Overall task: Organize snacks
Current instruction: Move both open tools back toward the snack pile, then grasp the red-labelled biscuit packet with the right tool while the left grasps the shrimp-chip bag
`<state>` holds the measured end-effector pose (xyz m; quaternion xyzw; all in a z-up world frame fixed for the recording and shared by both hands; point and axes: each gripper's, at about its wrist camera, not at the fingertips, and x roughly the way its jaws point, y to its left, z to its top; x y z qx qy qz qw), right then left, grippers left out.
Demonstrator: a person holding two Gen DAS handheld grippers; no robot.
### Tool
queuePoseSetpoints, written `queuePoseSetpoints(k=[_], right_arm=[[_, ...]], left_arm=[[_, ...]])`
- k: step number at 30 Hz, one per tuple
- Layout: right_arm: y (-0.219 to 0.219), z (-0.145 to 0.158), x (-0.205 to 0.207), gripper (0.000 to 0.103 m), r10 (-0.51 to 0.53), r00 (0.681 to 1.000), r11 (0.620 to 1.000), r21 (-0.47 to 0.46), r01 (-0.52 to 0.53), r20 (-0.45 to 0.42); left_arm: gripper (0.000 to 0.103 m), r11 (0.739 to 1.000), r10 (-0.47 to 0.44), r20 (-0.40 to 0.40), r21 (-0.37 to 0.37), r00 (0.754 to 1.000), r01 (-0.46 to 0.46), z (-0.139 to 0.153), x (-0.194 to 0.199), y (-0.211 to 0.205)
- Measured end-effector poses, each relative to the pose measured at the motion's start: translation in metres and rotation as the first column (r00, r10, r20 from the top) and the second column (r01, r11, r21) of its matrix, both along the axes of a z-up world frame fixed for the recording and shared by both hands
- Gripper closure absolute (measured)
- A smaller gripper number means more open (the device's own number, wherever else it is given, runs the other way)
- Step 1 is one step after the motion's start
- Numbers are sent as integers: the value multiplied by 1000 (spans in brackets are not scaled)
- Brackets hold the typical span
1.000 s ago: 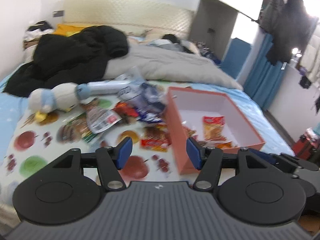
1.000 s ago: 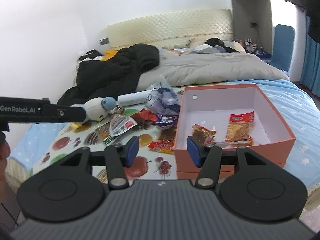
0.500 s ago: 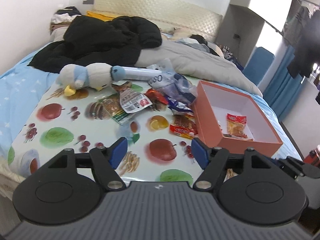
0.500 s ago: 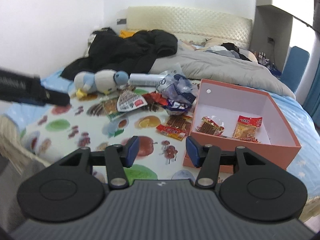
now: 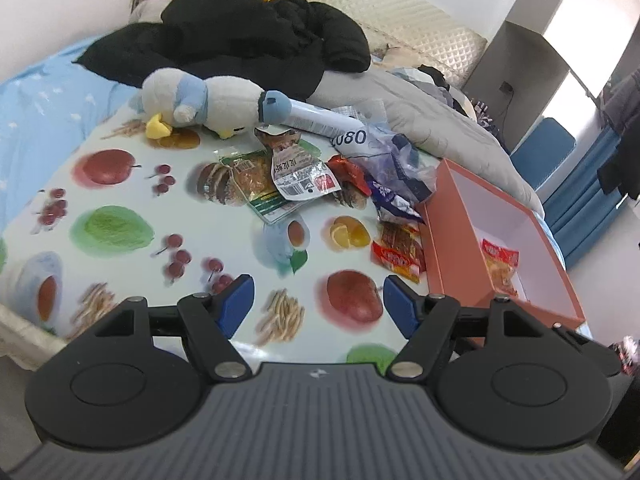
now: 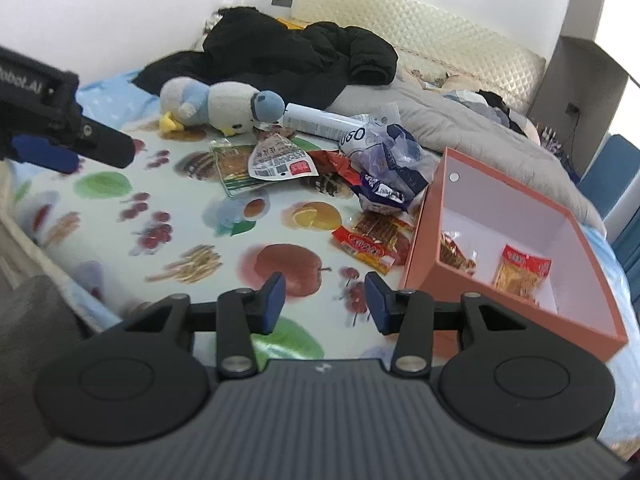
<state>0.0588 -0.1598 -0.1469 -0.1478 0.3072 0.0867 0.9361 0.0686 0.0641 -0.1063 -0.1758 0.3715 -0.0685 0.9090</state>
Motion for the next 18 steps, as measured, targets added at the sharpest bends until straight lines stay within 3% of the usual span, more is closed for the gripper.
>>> queuePoseSetpoints(k=[6, 9, 11, 13, 18], right_arm=[[16, -32, 56, 62, 24, 1000, 995, -96, -24, -10], [23, -57, 94, 63, 33, 999, 987, -159, -38, -29], [26, -75, 119, 71, 35, 998, 976, -214, -44, -45], [27, -89, 142, 71, 33, 998, 965, -260, -47, -58], [30, -111, 185, 71, 51, 989, 947, -307, -92, -138]], left_arm=[[29, 999, 8, -65, -53, 998, -11, -45, 95, 4], [35, 997, 10, -106, -78, 994, -18, -74, 155, 2], [39, 995, 2, -134, -103, 991, -16, -90, 190, 1], [39, 992, 3, -162, -123, 987, -23, -103, 219, 3], [45, 997, 4, -227, -77, 974, -22, -124, 271, 2]])
